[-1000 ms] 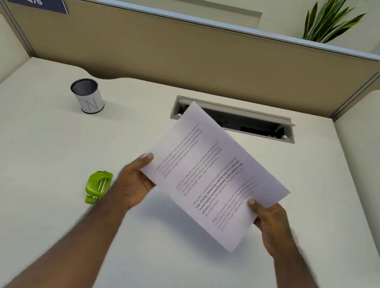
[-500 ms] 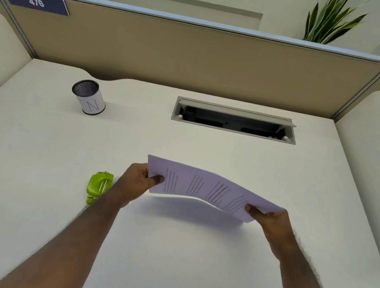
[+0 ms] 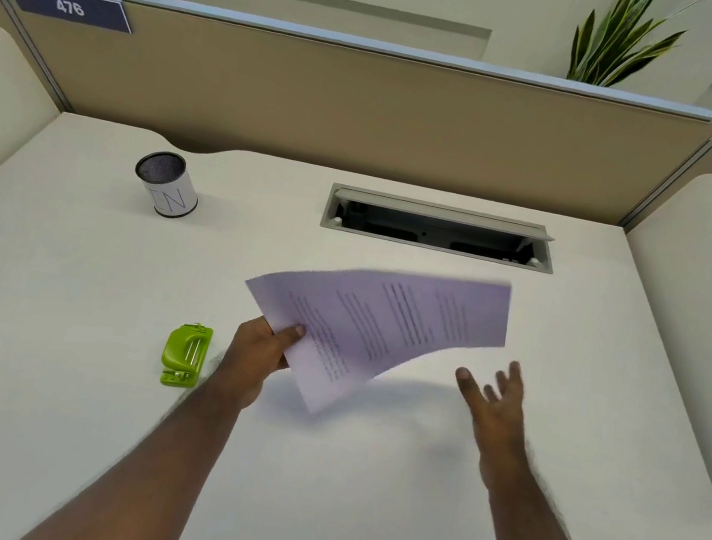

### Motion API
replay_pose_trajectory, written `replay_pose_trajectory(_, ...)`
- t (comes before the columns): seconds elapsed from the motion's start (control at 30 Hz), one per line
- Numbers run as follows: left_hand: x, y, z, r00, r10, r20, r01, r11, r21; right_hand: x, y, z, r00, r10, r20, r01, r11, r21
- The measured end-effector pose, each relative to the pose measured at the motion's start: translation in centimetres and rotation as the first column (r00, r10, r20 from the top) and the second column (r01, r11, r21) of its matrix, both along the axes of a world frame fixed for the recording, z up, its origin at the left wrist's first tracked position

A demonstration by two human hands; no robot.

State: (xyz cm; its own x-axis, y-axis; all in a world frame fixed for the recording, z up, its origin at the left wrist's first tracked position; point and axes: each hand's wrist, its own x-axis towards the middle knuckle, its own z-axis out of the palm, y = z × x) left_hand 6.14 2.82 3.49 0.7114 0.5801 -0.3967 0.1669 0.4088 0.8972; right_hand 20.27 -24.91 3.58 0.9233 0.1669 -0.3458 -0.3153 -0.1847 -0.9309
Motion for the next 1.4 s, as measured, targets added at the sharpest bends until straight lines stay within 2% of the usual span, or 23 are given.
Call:
replay_pose_trajectory(0.1, 0.0, -1.8, -0.6, 0.998, 0.034, 0.059, -0.023, 0.983, -0.18, -2.0, 1.4, -0.7, 0.958, 0.196, -0.21, -0.163, 0.972, 0.168)
replay_pose_trajectory(0.2, -0.2, -4.5, -1.4, 0.996, 0.039, 0.08, -0.011, 0.945, -0.327, -2.7, 3.0, -0.5, 0.929, 0.302, -0.213, -0.223, 0.919, 0.326)
replay_pose_trajectory(0.27, -0.7, -5.9, -1.9, 0.997, 0.018, 0.079, 0.015, 0.919, -0.394, -2.7, 3.9, -0.3, 0.95, 0.255, -0.18, -0.166, 0.901, 0.4)
replay_pose_trajectory(0.37, -1.6, -6.0, -1.9, 0.993, -0.076, 0.087, 0.105, 0.903, -0.417, -2.1, 3.9, 0.1, 0.987, 0.085, -0.14, -0.035, 0.943, 0.331)
replay_pose_trajectory(0.47, -1.9, -3.7, -1.0, 0.989, -0.091, 0.119, 0.132, 0.901, -0.413, -0.8, 2.7, 0.9, 0.996, 0.09, -0.005, -0.085, 0.961, 0.264)
replay_pose_trajectory(0.57, -1.1, -1.0, 1.1, 0.981, -0.163, 0.108, 0.187, 0.943, -0.275, 0.5, 1.3, 1.8, 0.98, 0.186, 0.066, -0.195, 0.964, 0.18)
replay_pose_trajectory(0.7, 1.0, -0.1, 3.9, 0.925, -0.372, 0.076, 0.365, 0.927, 0.092, 0.9, 1.1, 3.0, 0.933, 0.345, 0.103, -0.356, 0.927, 0.123)
replay_pose_trajectory(0.8, 2.0, -0.4, 5.1, 0.933, -0.343, 0.11, 0.314, 0.923, 0.221, 0.4, 1.6, 3.5, 0.901, 0.395, 0.179, -0.417, 0.903, 0.106)
replay_pose_trajectory(0.97, 1.5, -1.2, 3.9, 0.937, -0.336, 0.092, 0.303, 0.916, 0.262, -0.3, 1.4, 2.3, 0.926, 0.34, 0.163, -0.361, 0.924, 0.123)
replay_pose_trajectory(1.1, 0.6, -1.7, 2.7, 0.949, -0.307, 0.068, 0.279, 0.922, 0.267, -0.5, 1.3, 0.9, 0.94, 0.325, 0.104, -0.328, 0.944, 0.019)
replay_pose_trajectory(1.27, 0.9, -1.5, 1.9, 0.963, -0.269, 0.026, 0.253, 0.932, 0.258, -0.3, 1.6, 1.1, 0.927, 0.356, 0.12, -0.357, 0.934, -0.01)
replay_pose_trajectory(1.33, 1.1, -1.6, 1.4, 0.974, -0.224, 0.027, 0.213, 0.952, 0.22, -0.3, 1.7, 1.1, 0.918, 0.37, 0.142, -0.37, 0.929, -0.024)
replay_pose_trajectory(1.4, 1.1, -1.5, 1.2, 0.988, -0.142, 0.068, 0.133, 0.984, 0.12, 0.1, 1.7, 1.2, 0.937, 0.296, 0.188, -0.294, 0.955, -0.037)
